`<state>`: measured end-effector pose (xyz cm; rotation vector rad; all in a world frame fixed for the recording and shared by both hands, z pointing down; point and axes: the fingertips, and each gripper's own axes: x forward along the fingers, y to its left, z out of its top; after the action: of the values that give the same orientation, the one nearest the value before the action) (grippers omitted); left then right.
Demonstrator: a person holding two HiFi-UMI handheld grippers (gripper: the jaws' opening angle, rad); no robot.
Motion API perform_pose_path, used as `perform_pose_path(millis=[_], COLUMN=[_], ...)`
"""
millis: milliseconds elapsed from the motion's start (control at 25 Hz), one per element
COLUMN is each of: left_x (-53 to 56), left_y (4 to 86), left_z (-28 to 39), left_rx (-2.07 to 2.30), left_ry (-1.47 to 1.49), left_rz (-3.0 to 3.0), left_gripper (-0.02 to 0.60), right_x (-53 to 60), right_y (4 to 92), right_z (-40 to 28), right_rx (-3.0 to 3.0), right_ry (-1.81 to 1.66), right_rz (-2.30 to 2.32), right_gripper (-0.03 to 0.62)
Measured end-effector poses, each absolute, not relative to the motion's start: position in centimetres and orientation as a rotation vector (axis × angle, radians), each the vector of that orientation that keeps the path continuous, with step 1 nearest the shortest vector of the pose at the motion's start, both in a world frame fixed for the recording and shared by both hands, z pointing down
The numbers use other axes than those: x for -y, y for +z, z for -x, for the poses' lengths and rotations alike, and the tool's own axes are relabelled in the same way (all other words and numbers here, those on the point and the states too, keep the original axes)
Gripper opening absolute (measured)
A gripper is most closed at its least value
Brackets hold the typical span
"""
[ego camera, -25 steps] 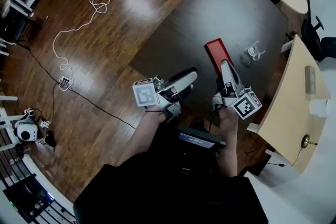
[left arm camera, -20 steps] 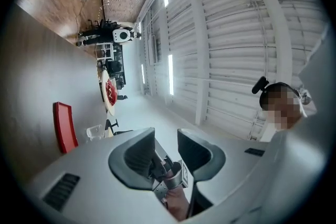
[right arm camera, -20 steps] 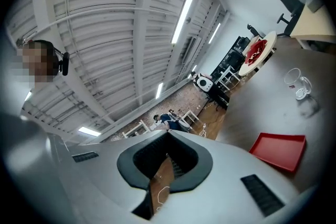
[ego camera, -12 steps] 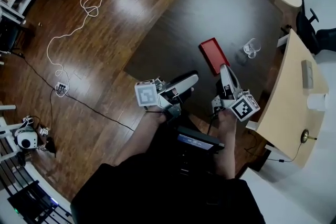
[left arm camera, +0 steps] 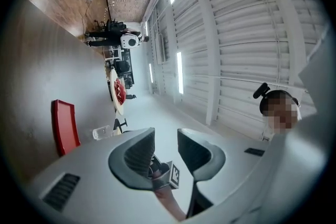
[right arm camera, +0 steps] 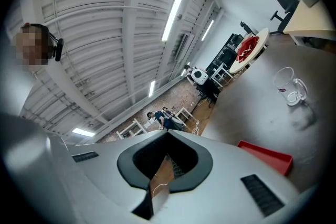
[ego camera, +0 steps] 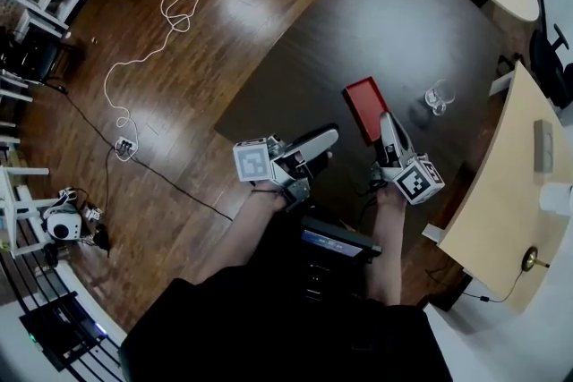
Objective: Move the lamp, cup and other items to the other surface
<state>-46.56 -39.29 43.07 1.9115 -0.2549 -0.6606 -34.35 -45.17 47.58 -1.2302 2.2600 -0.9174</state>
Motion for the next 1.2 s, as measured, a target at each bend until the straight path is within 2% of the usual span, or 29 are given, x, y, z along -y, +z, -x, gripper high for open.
perform_pose_path(millis=[320,600,1080,1200], left_x=[40.7,42.4,50.2,51.6], left_y=[46.6,48.5,53.1,54.2], left_z=[42.7,41.8,43.7,43.6], left_rx=[0.346,0.344,0.283,0.280], left_ry=[-0.598,-0.574,-0.527,-0.513], left_rz=[-1.882,-1.850,-1.775,-1.766], left_gripper=[0.137,0.137,0.138,0.137], right_x=[47.2,48.7,53.5,53.8], right_y=[53.1,56.1,64.8,67.8], right_z=[30.0,29.6,32.5,33.2], right_rx=[-2.220,-2.200,-2.381,-2.509], right_ry=[-1.050,-1.141,-1.265,-1.281], right_rz=[1.206,1.204,1.477,1.548], right_gripper=[0.017,0.020,0.121,0.127])
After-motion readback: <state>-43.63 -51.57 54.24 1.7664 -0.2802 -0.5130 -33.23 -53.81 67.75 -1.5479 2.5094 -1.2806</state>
